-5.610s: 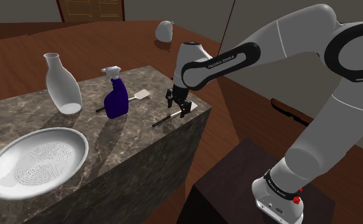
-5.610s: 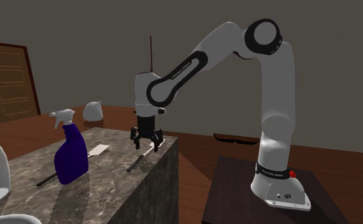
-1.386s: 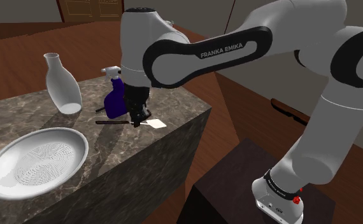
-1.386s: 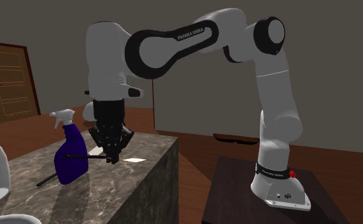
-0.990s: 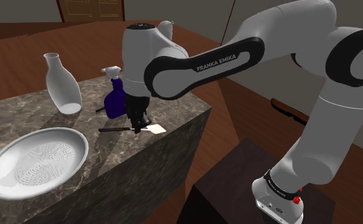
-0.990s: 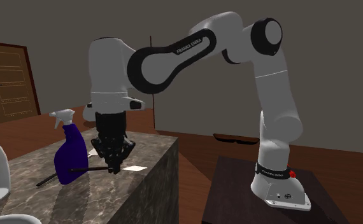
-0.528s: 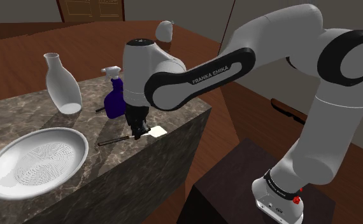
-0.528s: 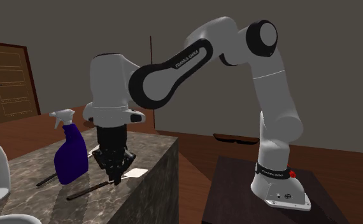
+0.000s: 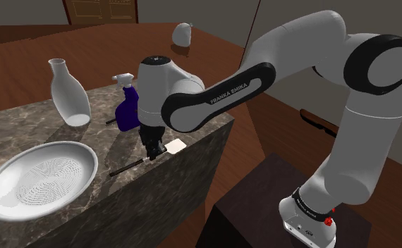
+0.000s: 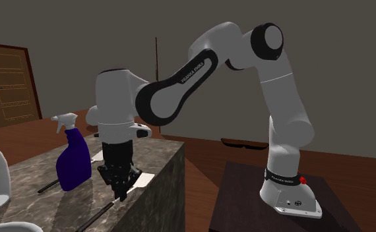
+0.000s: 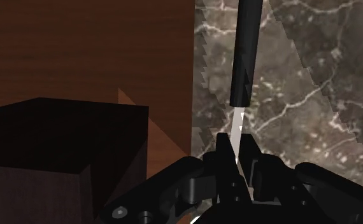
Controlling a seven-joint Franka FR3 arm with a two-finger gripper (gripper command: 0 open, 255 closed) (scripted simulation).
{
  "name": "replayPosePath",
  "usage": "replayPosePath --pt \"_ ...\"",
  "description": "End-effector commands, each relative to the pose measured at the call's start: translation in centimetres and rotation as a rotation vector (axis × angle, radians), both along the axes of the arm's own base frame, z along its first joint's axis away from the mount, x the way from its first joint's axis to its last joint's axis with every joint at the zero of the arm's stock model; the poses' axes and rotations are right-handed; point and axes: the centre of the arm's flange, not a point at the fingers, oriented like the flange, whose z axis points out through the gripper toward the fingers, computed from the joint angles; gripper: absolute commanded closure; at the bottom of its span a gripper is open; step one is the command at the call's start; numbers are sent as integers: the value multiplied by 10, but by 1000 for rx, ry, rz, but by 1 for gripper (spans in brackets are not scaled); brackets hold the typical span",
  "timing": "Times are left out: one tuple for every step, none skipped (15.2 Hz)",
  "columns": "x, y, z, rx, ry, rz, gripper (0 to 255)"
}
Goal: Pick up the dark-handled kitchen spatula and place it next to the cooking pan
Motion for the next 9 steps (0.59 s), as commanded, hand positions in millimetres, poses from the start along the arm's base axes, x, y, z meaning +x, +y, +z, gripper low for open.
replayPosePath --pt "0 0 0 0 0 0 255" --pt "0 0 0 0 0 0 255" --pt "0 0 0 0 0 0 255" --pt "0 0 0 0 0 0 255" --pt "0 0 0 0 0 0 255" --pt "0 0 0 0 0 0 0" --pt "0 0 0 0 0 0 0" --pt "0 0 0 0 0 0 0" --pt "0 0 0 0 0 0 0"
